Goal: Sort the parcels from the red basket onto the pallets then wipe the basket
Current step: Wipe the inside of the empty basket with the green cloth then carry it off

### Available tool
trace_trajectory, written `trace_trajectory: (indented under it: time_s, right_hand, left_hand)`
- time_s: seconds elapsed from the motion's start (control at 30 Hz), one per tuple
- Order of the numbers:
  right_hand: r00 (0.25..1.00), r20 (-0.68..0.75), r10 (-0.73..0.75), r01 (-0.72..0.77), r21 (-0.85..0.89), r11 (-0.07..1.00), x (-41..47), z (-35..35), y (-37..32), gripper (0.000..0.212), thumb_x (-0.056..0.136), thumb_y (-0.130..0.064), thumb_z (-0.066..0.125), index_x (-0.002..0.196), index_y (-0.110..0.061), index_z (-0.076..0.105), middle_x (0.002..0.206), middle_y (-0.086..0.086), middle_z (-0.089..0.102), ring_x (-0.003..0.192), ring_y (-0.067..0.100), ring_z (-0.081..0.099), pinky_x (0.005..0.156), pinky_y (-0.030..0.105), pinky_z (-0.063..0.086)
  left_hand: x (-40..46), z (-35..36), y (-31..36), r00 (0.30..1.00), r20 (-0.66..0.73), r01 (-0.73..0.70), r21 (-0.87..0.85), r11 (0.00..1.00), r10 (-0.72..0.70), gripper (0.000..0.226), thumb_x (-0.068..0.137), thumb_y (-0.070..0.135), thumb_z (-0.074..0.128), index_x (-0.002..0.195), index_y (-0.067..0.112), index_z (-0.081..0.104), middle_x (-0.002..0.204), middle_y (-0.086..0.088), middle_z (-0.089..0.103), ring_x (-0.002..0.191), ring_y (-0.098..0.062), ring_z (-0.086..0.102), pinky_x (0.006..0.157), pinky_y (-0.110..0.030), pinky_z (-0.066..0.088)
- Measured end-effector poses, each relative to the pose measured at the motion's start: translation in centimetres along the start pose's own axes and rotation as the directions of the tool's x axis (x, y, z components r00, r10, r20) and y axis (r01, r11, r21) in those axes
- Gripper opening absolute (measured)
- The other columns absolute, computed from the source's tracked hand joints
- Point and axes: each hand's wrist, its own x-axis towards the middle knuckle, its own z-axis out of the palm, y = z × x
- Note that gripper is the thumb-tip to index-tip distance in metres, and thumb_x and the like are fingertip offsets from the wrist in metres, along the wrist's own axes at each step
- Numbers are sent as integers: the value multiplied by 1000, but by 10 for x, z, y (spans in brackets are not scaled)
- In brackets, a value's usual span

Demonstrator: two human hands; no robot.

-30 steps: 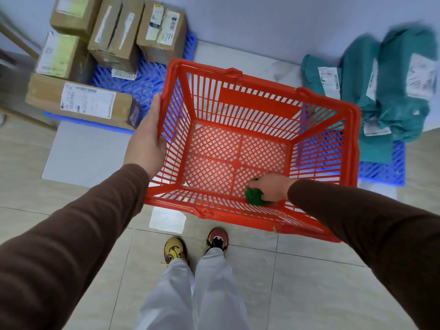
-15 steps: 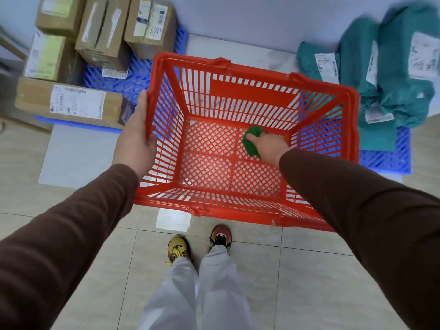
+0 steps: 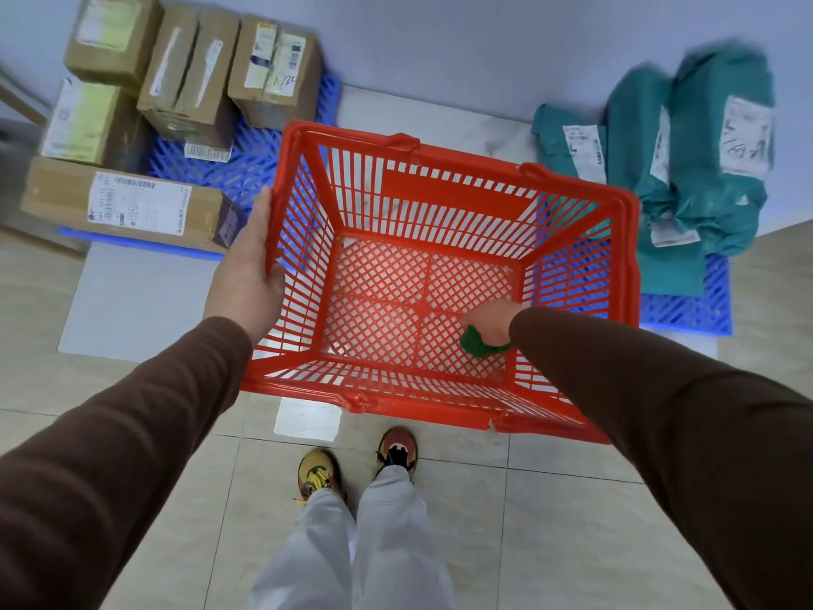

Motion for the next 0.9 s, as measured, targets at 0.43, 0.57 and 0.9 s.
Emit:
trace_trajectory:
  time_s: [0.43, 0.57, 0.9]
  right_hand:
    - [940, -233, 250, -241, 66, 968, 6, -14, 26, 65, 94, -16, 61, 152, -23, 35, 141, 17, 47, 130, 37, 47, 100, 48, 48]
    - [985, -123, 122, -117, 44, 992, -9, 4, 12, 53, 98, -15, 53, 149, -17, 41, 137, 16, 52, 123, 34, 55, 98, 41, 50]
    - [979, 172, -110, 77, 188, 979, -14, 24, -28, 48, 93, 0, 51, 140, -13, 49, 124, 9, 58, 96, 22, 53, 64, 25, 44]
  left_hand:
    - [1, 1, -3, 1000, 16, 26, -3, 1000, -26, 77, 101, 23, 52, 153, 53, 3, 148, 1, 50, 118, -24, 61, 97, -51, 54]
    - [-1, 0, 2, 999, 14, 37, -15, 999, -37, 75, 102, 26, 51, 154, 51, 4, 146, 1, 51, 116, -23, 62, 96, -50, 55]
    - [-2, -1, 4, 999, 12, 32, -39, 999, -32, 74, 101, 26, 50, 155, 49, 5, 146, 3, 50, 117, -18, 59, 99, -45, 52]
